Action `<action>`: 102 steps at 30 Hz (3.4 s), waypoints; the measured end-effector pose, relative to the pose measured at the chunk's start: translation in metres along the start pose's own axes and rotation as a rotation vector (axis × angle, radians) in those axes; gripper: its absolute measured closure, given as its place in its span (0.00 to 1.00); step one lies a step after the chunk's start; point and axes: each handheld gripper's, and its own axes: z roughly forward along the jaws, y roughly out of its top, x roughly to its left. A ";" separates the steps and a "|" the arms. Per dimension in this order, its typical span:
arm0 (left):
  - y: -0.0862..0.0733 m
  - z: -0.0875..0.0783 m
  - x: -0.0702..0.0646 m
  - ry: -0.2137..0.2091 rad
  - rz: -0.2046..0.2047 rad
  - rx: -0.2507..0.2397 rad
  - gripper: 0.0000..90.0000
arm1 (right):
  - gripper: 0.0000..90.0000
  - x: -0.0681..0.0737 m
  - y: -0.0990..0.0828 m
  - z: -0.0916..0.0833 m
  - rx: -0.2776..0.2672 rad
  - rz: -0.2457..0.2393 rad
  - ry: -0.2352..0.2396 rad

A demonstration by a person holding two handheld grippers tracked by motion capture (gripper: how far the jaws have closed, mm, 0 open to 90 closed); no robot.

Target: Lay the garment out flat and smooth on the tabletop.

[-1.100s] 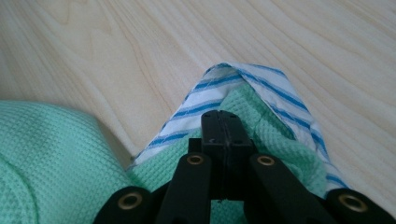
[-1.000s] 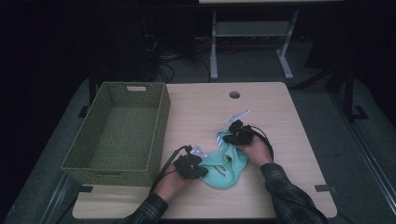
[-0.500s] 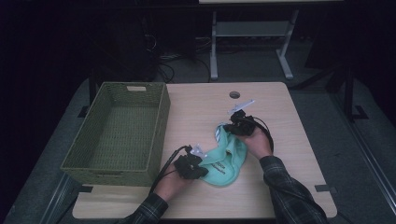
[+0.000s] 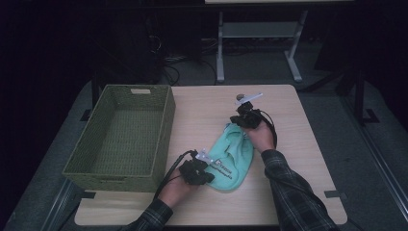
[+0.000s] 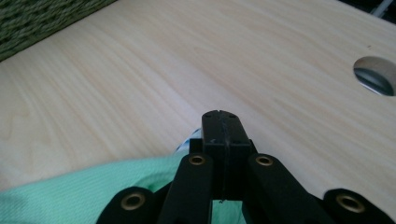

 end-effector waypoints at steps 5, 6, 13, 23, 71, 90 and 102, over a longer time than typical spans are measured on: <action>0.000 0.000 -0.001 -0.002 -0.010 -0.007 0.97 | 1.00 0.001 -0.001 -0.002 -0.002 -0.006 0.022; 0.000 0.000 0.000 -0.002 -0.009 -0.005 0.97 | 1.00 0.001 -0.002 -0.004 -0.011 -0.001 0.029; -0.001 0.001 0.000 -0.006 -0.010 -0.011 0.97 | 0.85 -0.004 -0.014 -0.023 -0.027 0.009 0.054; -0.001 0.001 0.001 -0.004 -0.005 -0.009 0.97 | 0.83 -0.015 -0.043 -0.060 -0.068 0.030 0.042; -0.001 0.000 0.002 -0.010 0.008 0.005 0.97 | 0.99 -0.003 -0.092 -0.022 0.023 0.042 0.047; 0.008 -0.010 0.001 -0.020 -0.010 -0.072 0.88 | 0.90 -0.019 -0.105 -0.050 -0.043 0.071 0.012; 0.050 -0.008 0.036 0.094 -0.014 -0.121 0.99 | 1.00 0.009 -0.114 -0.069 -0.048 0.051 0.103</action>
